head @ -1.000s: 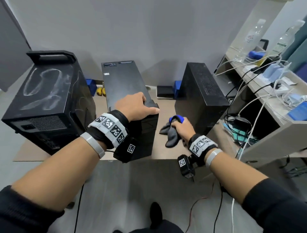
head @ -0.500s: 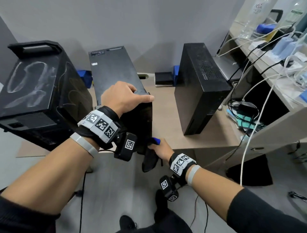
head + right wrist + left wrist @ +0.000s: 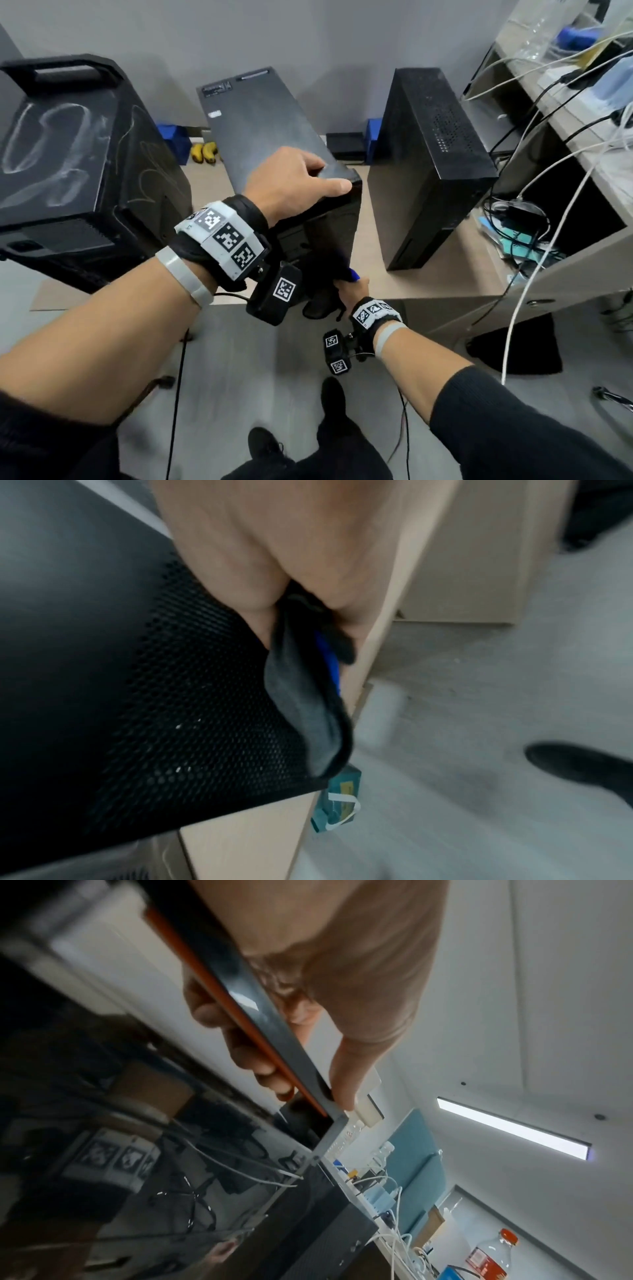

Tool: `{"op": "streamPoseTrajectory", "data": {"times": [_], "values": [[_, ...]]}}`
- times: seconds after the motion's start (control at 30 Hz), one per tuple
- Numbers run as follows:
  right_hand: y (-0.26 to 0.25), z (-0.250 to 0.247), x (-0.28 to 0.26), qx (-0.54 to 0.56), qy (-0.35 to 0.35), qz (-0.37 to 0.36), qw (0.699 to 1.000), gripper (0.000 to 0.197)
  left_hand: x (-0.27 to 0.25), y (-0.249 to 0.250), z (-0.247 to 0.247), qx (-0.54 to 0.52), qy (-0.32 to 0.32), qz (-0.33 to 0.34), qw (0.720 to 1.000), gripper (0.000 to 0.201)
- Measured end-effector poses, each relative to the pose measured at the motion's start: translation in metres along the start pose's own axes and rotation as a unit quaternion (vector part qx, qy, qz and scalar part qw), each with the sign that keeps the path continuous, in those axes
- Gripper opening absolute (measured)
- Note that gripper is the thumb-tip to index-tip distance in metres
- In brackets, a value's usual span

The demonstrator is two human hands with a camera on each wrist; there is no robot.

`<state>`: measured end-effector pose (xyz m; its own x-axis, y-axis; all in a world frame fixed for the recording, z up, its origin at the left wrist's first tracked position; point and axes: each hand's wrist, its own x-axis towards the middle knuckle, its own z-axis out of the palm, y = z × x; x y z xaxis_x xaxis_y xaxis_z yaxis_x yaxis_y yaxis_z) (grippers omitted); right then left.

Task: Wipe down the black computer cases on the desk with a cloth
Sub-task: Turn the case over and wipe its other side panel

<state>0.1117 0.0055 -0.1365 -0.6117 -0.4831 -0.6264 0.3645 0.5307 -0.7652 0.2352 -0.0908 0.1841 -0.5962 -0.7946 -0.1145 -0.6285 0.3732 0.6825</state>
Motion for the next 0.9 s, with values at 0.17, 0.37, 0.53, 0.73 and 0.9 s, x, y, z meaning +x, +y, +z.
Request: {"op": "streamPoseTrajectory", "data": {"times": [0.17, 0.37, 0.53, 0.73, 0.9], "values": [[-0.030, 0.006, -0.047, 0.132, -0.032, 0.016, 0.991, 0.016, 0.012, 0.012, -0.002, -0.012, -0.095, 0.065, 0.993, 0.037], [-0.034, 0.024, -0.089, 0.195, -0.111, -0.008, 0.975, 0.027, 0.001, -0.019, -0.019, 0.084, -0.077, 0.106, 0.988, 0.047], [-0.020, 0.052, -0.078, 0.191, -0.083, 0.050, 0.977, 0.018, -0.004, -0.035, -0.007, 0.032, -0.039, 0.123, 0.991, 0.045], [0.008, 0.045, -0.048, 0.075, -0.109, 0.107, 0.985, 0.057, 0.000, -0.046, 0.000, 0.075, 0.000, 0.139, 0.987, 0.061], [-0.014, 0.039, -0.055, 0.185, -0.110, 0.098, 0.972, 0.026, 0.002, -0.047, 0.000, 0.081, 0.004, 0.150, 0.985, 0.064]]}}
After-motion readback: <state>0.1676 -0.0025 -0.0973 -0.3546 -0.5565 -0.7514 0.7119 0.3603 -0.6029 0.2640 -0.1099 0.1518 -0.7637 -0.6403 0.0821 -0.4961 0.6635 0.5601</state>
